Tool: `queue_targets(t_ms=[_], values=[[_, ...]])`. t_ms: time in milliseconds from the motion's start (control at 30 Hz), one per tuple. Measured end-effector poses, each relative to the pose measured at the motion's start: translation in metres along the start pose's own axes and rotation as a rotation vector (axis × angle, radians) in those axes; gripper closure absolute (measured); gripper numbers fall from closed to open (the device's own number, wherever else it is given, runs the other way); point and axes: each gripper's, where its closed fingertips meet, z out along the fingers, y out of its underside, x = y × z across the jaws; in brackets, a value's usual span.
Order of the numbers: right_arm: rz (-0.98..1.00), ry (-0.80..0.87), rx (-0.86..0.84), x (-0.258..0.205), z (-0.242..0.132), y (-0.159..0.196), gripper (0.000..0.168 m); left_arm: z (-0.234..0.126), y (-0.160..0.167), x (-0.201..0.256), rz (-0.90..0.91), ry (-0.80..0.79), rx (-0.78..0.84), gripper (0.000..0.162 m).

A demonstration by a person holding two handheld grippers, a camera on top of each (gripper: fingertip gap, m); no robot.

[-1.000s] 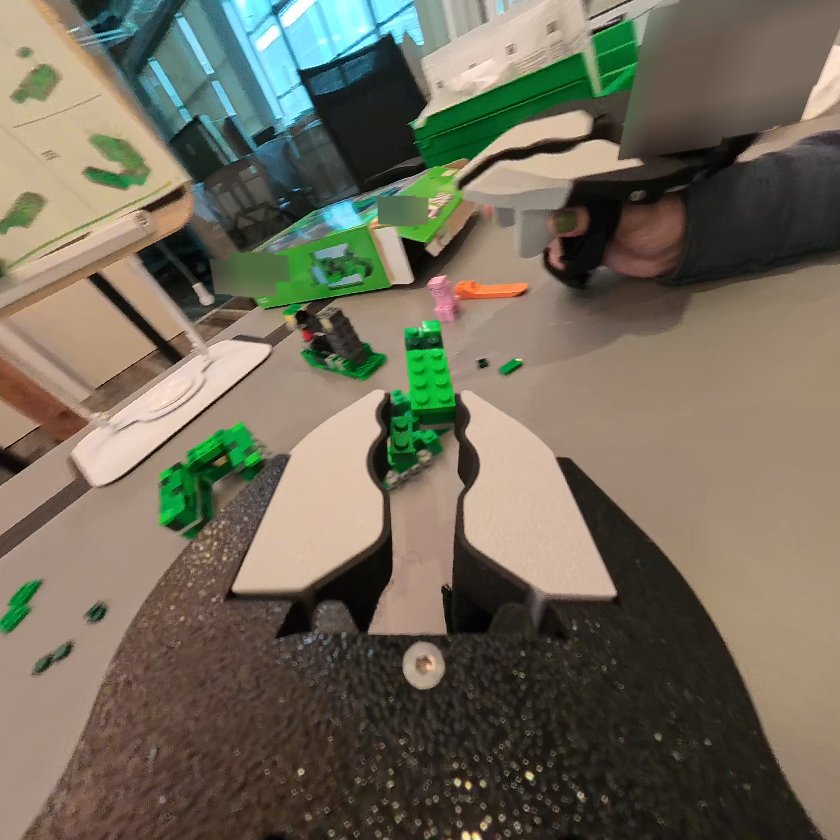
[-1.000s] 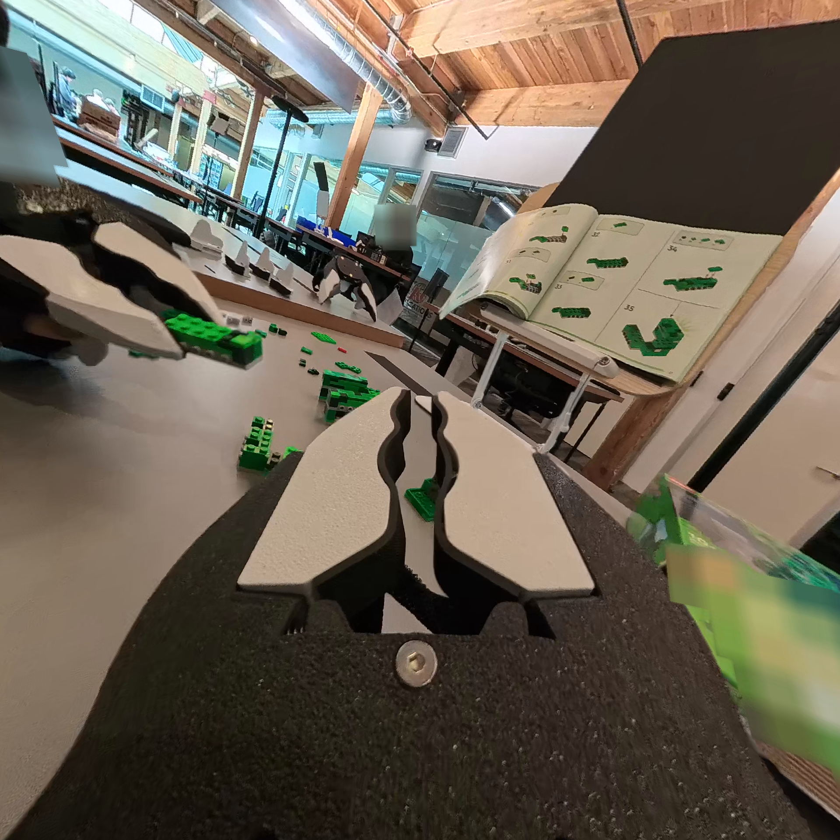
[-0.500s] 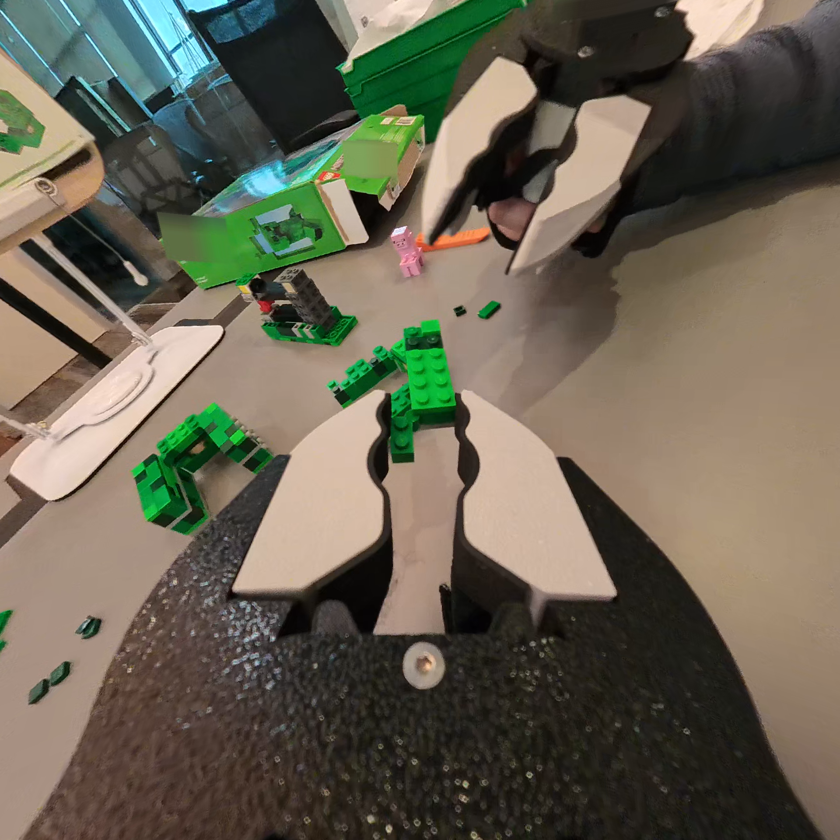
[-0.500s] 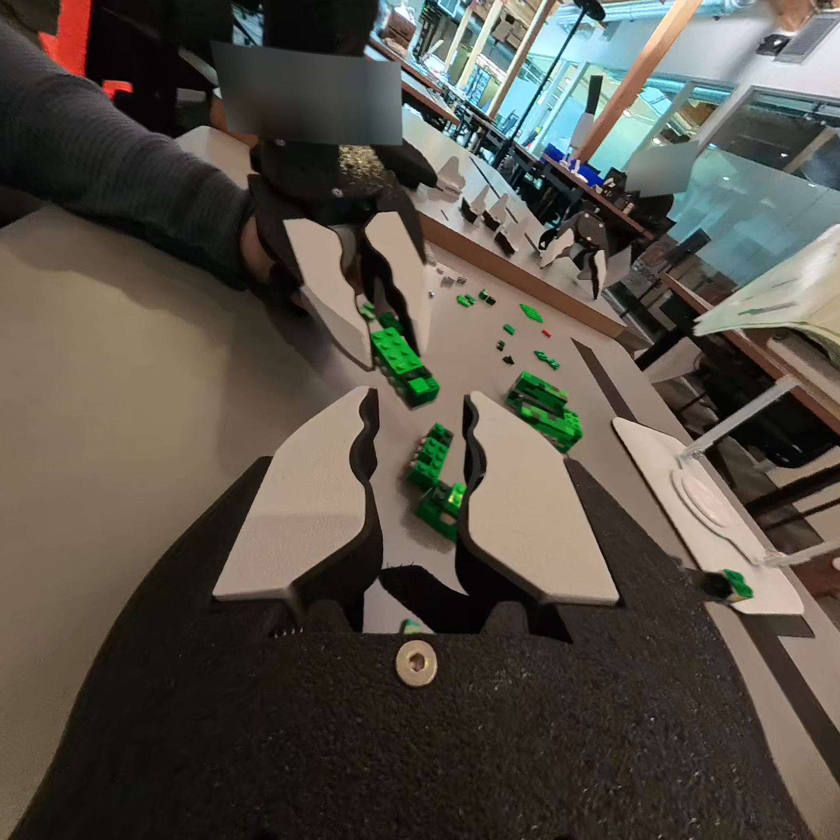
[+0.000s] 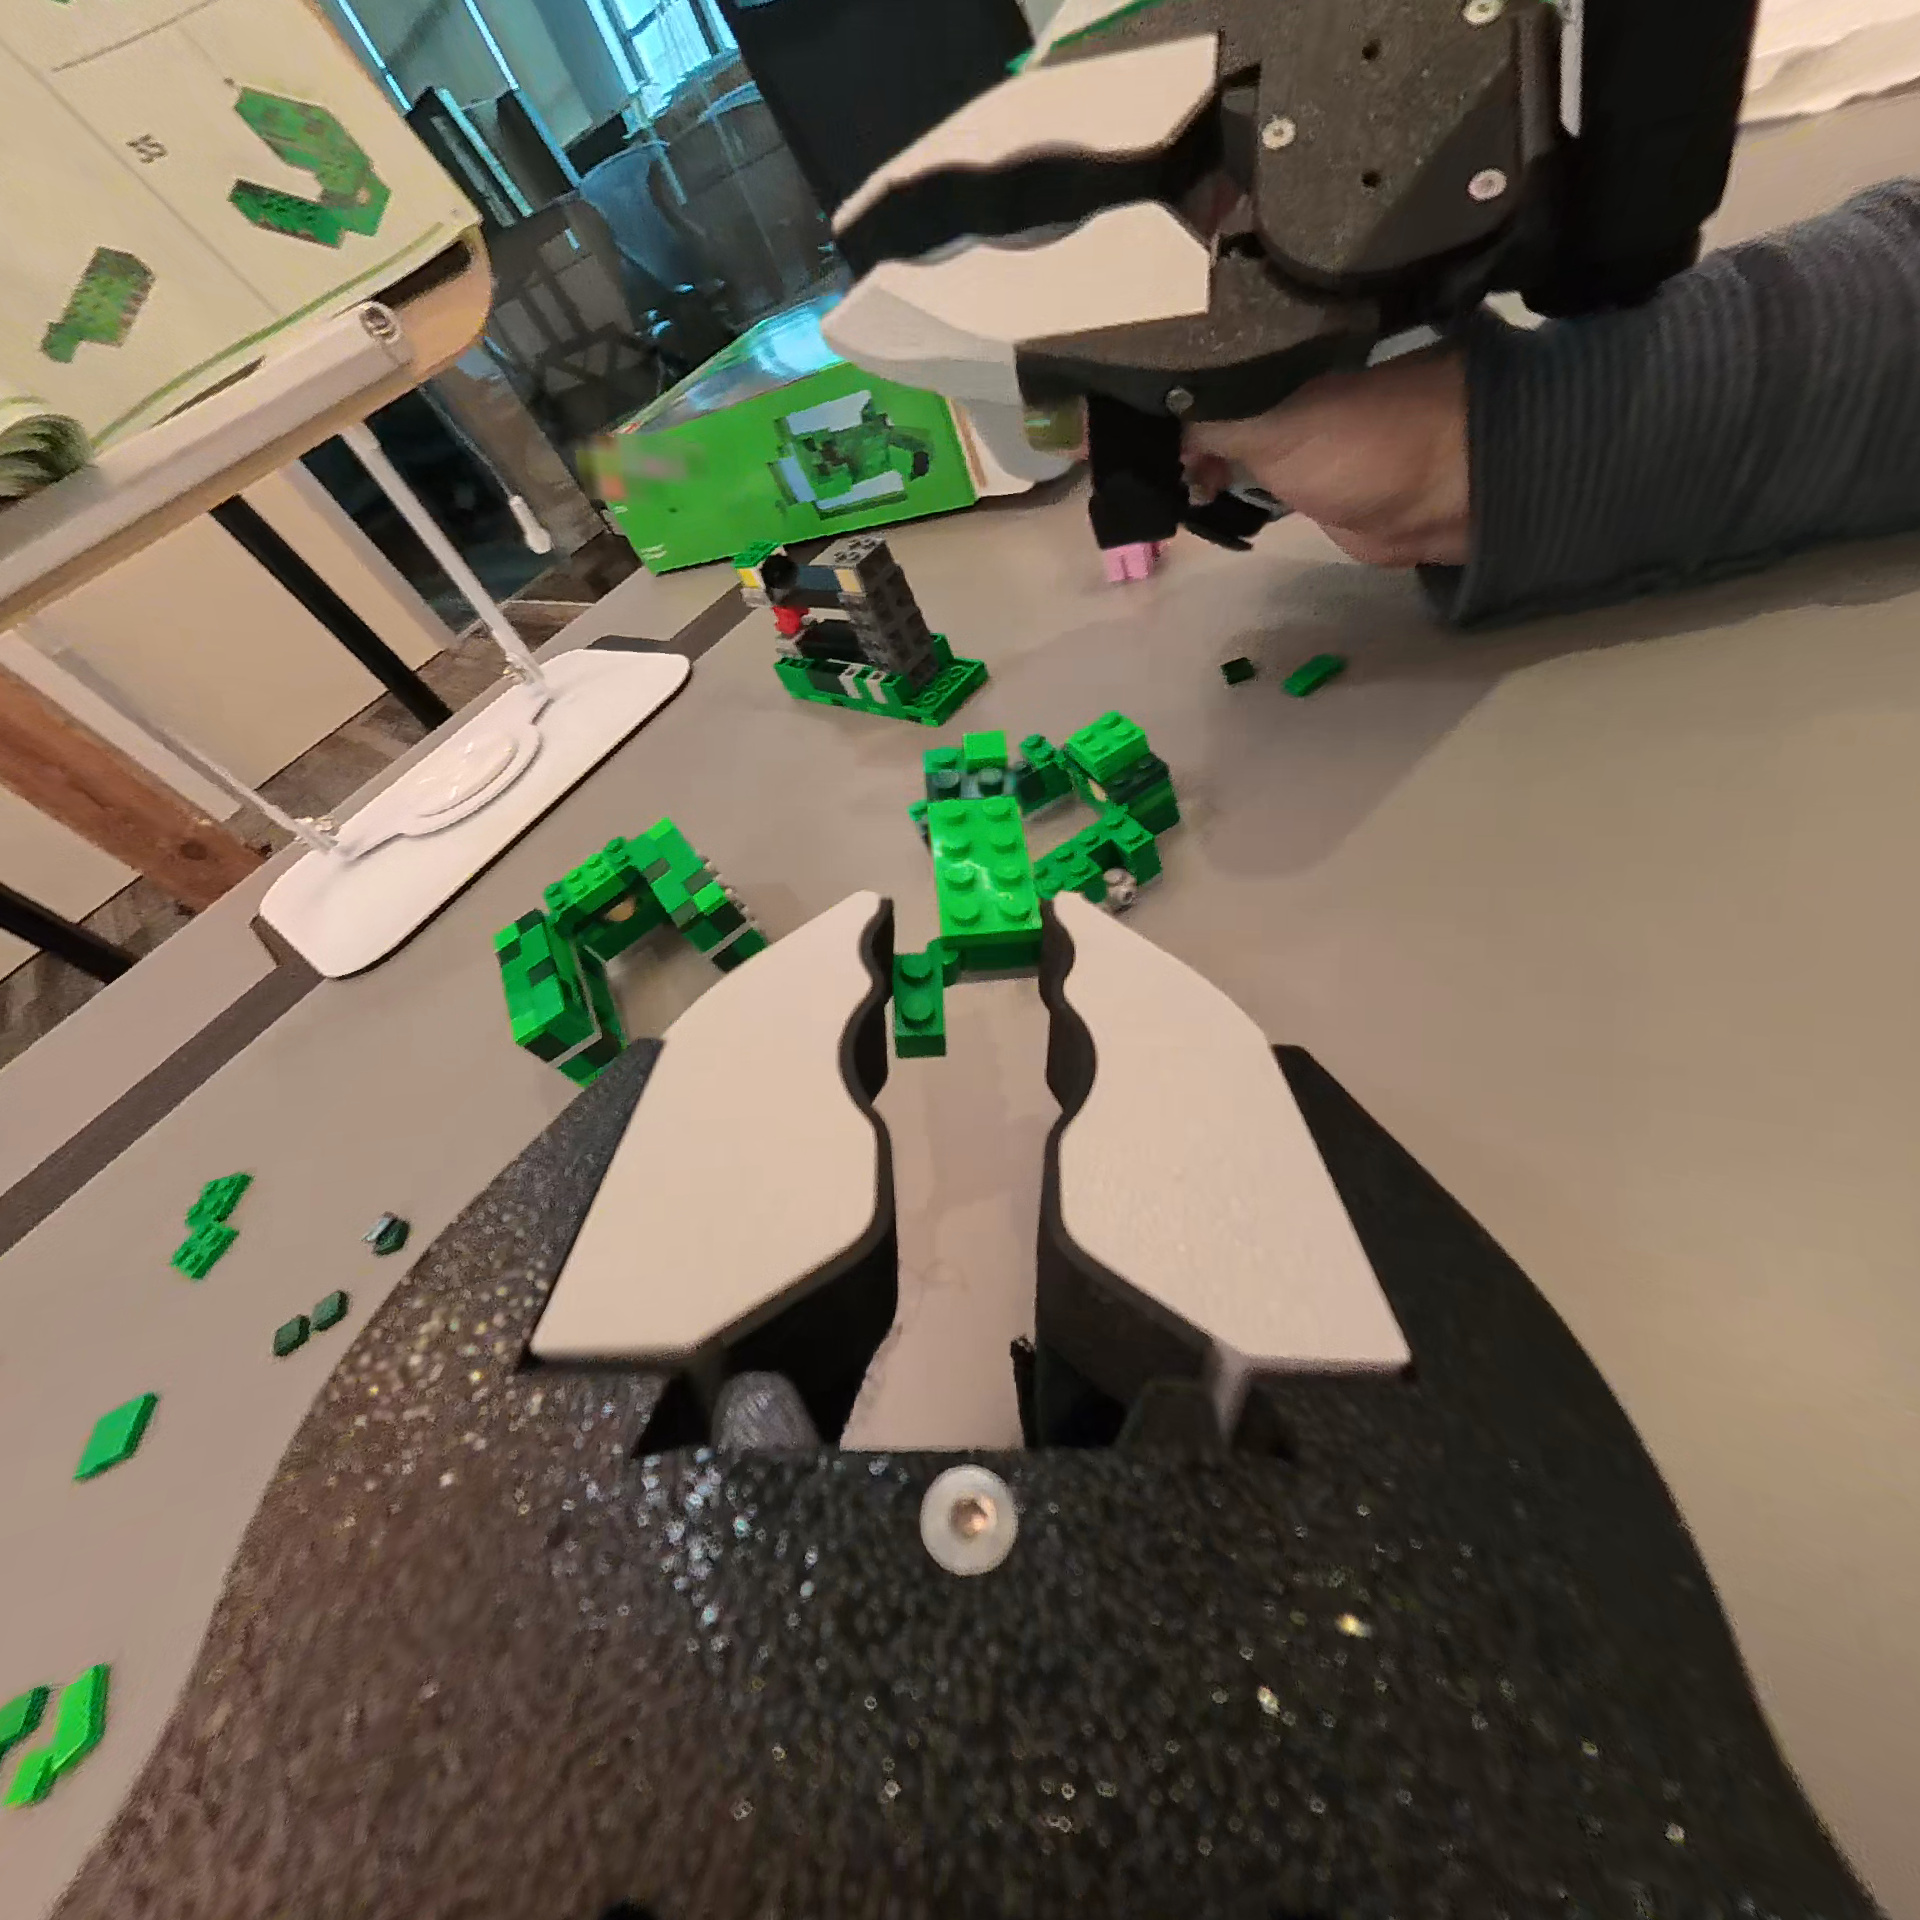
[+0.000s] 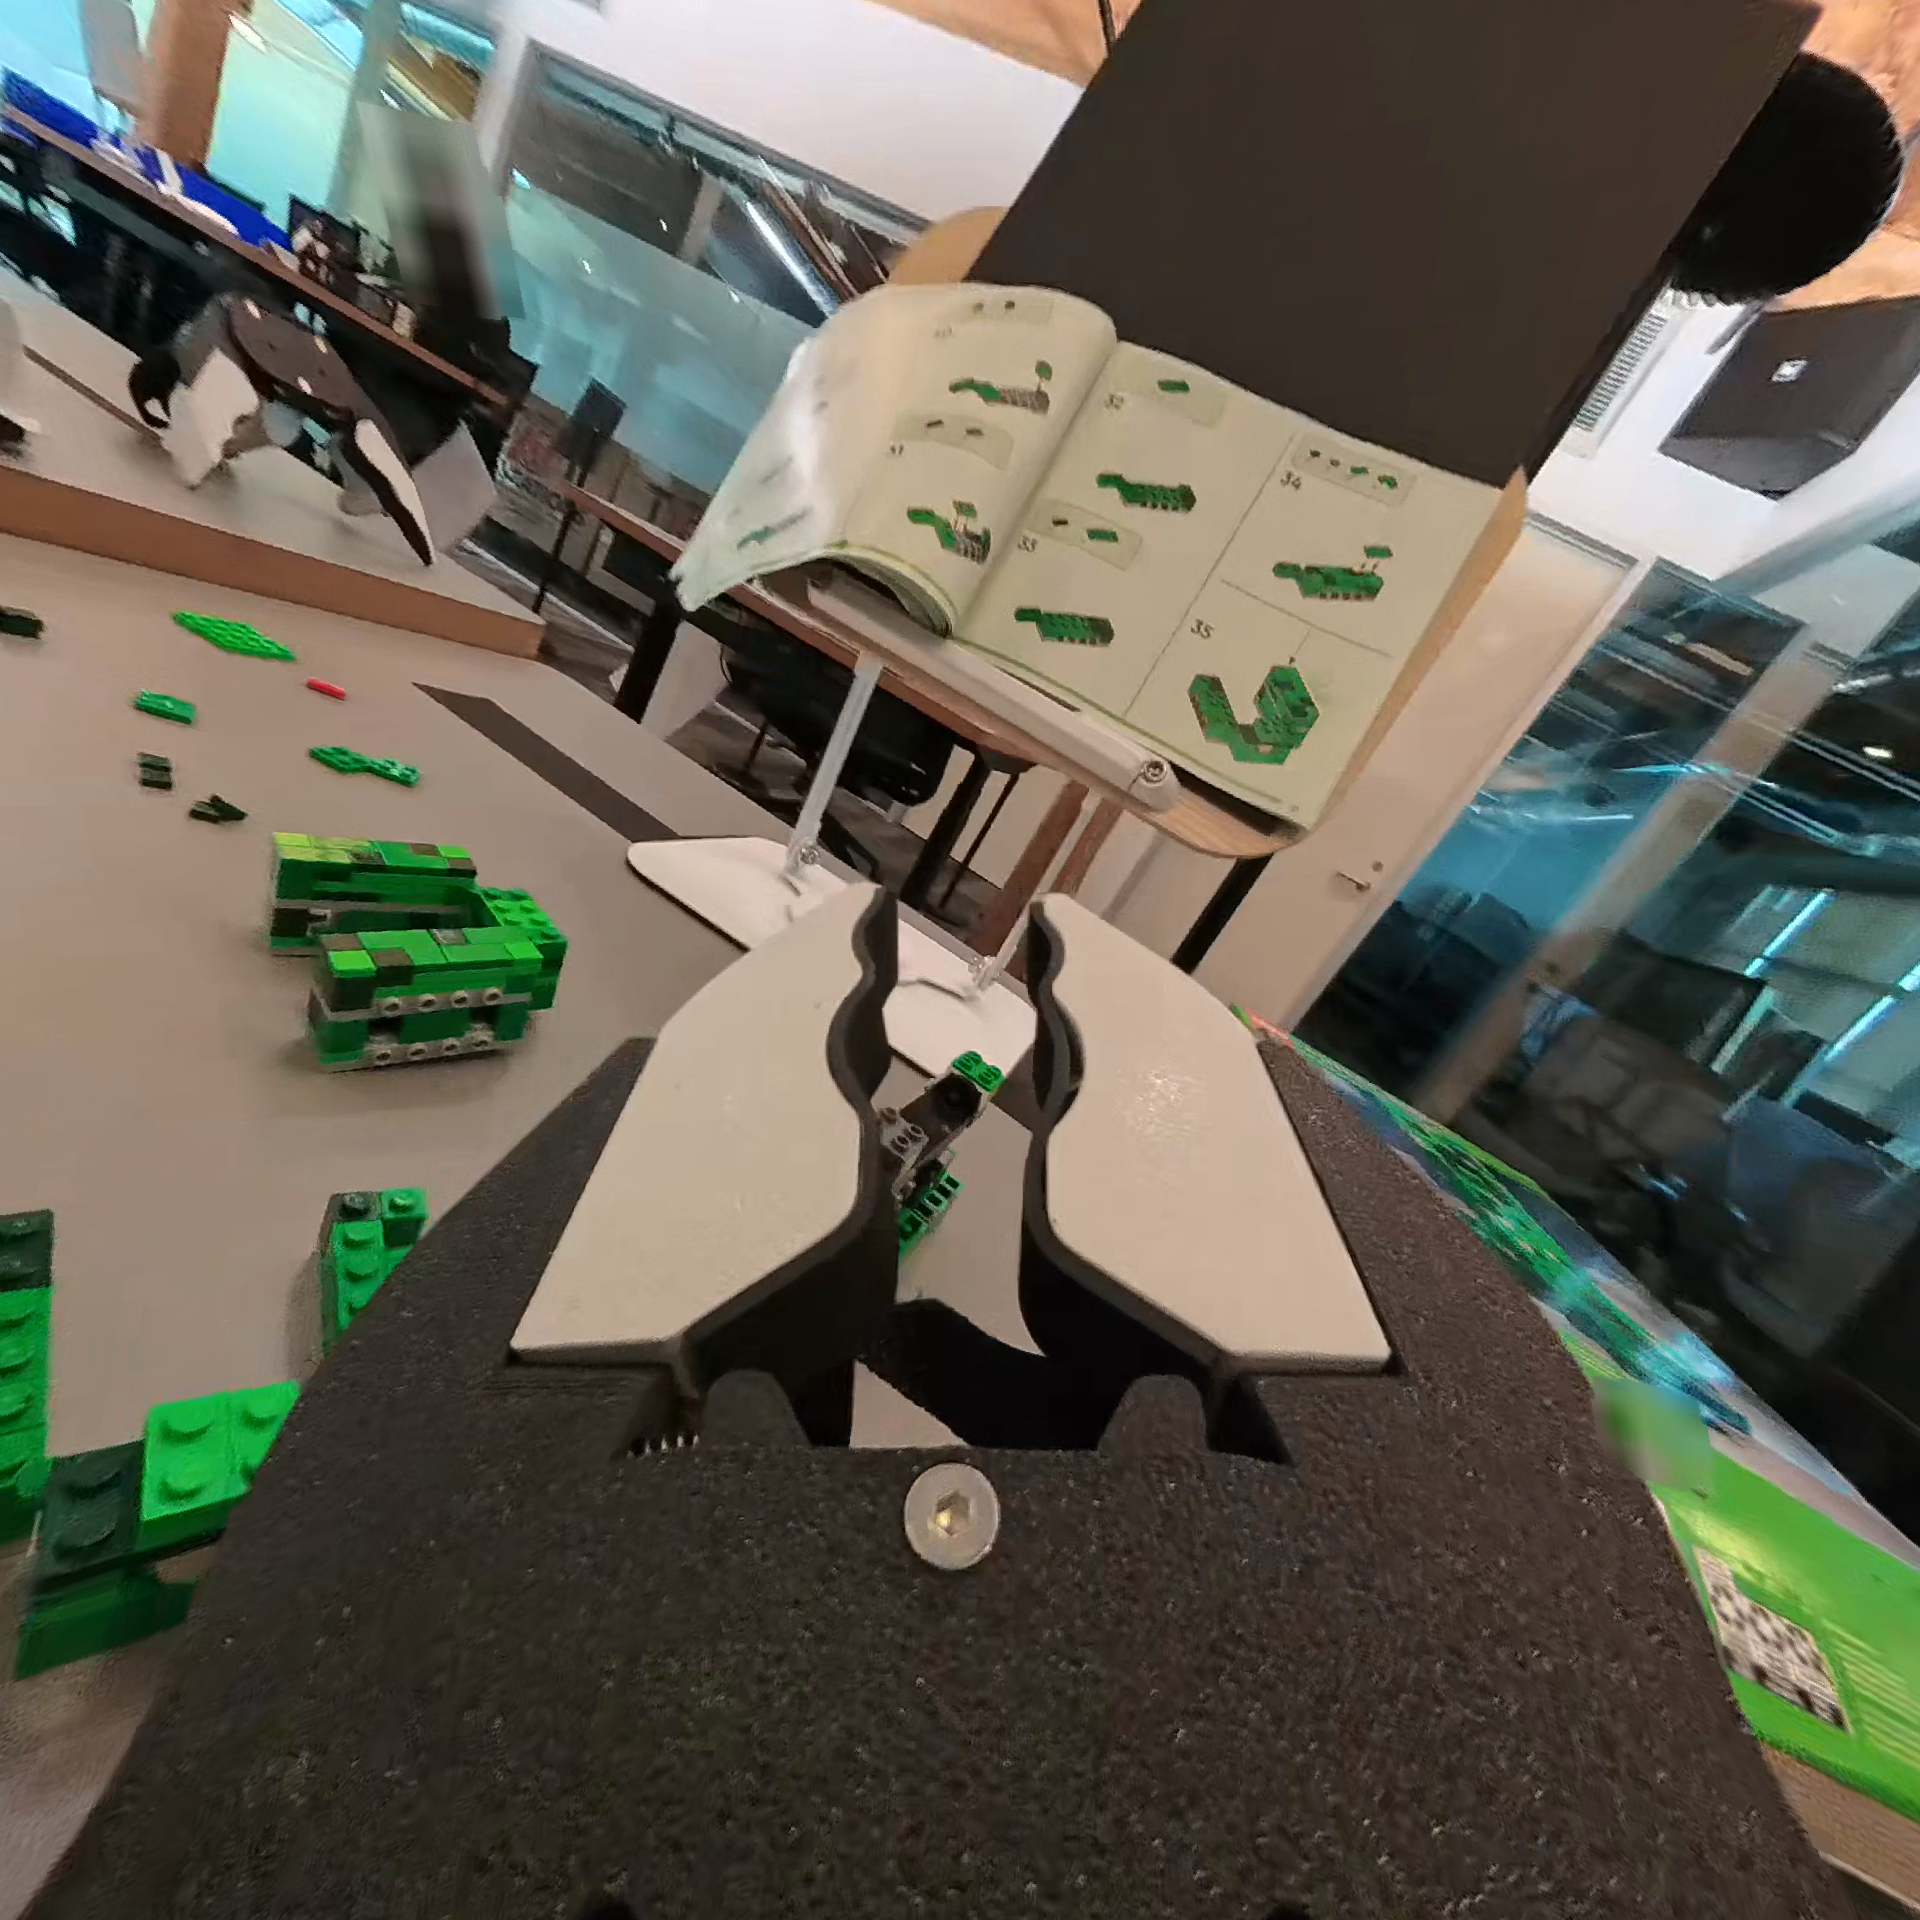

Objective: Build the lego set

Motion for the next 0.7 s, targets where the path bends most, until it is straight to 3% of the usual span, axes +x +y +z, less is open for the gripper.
queue_targets(t_ms=[233,533,700], values=[[-0.014,0.011,-0.067,-0.007,0.001,0.003,0.155,-0.001,0.005,-0.012,-0.032,-0.064,-0.031,0.136],[0.062,-0.148,-0.018,-0.071,-0.006,-0.045,0.168,-0.002,0.006,-0.014,-0.026,-0.083,-0.041,0.136],[0.057,-0.116,0.013,-0.067,-0.011,-0.049,0.168,-0.001,0.005,-0.011,-0.001,-0.075,-0.038,0.136]])
